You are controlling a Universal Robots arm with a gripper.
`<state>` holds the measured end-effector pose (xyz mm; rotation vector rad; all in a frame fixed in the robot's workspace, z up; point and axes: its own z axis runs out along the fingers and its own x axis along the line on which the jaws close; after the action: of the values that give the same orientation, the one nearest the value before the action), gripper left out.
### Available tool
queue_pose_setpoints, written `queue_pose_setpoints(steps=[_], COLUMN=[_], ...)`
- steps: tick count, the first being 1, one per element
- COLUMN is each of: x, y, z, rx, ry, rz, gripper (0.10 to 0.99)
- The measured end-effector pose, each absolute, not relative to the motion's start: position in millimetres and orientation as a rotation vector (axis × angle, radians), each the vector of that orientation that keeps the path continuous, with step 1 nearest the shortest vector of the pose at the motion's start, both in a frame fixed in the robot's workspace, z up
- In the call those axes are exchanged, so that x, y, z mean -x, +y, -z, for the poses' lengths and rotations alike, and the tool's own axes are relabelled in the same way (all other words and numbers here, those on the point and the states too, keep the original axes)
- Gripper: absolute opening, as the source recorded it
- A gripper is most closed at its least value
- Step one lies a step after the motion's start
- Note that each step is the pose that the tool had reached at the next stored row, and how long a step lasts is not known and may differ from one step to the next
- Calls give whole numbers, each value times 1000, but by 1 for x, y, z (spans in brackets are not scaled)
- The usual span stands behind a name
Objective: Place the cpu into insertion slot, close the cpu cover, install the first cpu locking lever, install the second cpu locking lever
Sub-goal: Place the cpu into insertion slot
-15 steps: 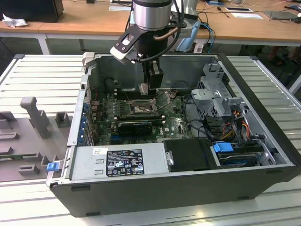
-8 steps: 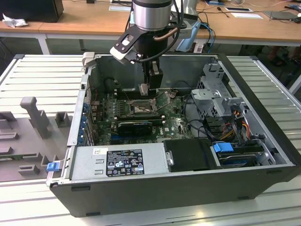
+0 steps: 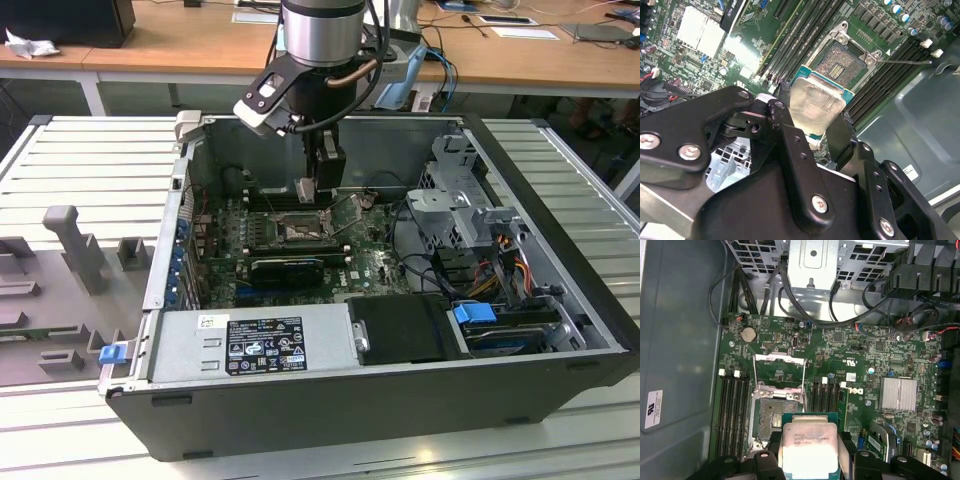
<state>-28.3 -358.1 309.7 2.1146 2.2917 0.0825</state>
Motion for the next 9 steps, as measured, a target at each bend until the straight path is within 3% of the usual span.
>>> queue_pose_setpoints(steps=[9], x=[28], y=[-358], z=[-308], rx=[-2126], ry=[2281], rz=[-82], gripper=[529])
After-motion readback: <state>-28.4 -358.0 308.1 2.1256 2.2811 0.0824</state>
